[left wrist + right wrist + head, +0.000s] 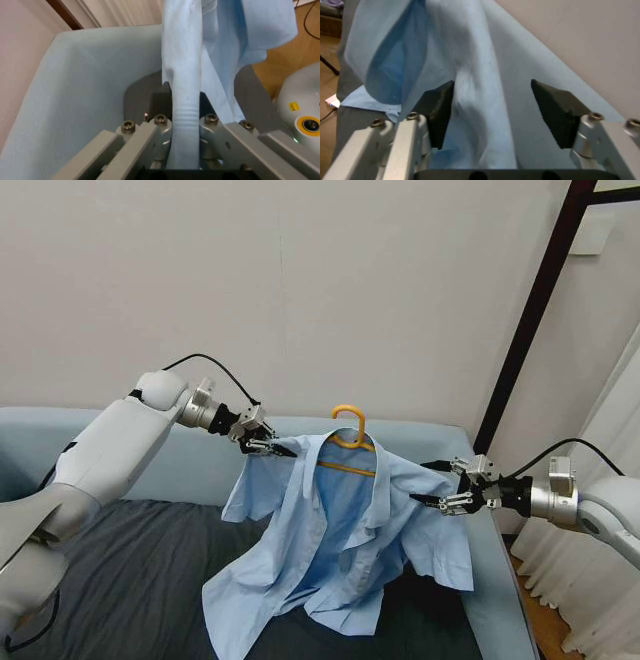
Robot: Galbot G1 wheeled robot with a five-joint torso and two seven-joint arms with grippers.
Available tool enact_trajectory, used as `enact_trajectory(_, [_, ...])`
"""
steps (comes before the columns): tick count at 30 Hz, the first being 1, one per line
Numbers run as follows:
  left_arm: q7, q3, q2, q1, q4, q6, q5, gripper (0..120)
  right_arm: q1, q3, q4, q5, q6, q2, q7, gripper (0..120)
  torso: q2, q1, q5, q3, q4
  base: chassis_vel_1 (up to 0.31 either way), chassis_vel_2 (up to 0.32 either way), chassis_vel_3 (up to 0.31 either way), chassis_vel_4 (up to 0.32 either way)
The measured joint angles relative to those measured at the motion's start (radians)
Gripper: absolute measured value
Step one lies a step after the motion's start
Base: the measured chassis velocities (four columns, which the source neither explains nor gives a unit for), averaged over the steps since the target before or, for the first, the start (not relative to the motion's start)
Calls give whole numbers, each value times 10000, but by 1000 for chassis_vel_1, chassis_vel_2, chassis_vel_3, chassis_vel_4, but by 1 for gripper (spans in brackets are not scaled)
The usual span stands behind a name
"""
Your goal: Pick up the clothes from the sofa and hang them on the clothes hanger.
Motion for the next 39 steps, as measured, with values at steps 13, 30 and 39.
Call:
enact_trajectory(13, [-8, 110, -258, 46, 37, -71, 120, 2, 18, 53, -241, 317, -118, 175, -1219, 14, 0, 0, 0, -1, -2, 0, 0, 0, 0])
enact_trajectory(30, [-17, 423, 227, -129, 659, -2087, -2024, 37, -61, 153, -87, 1337, -307, 13, -1345, 7, 0, 0, -2, 0, -2, 0, 0, 0, 0])
enact_trajectory(39, [-509, 308, 1466, -26, 52, -1543, -6060, 70, -101, 154, 436, 3397, -478, -197, 193, 7, 1, 0, 0, -2, -1, 0, 0, 0, 0])
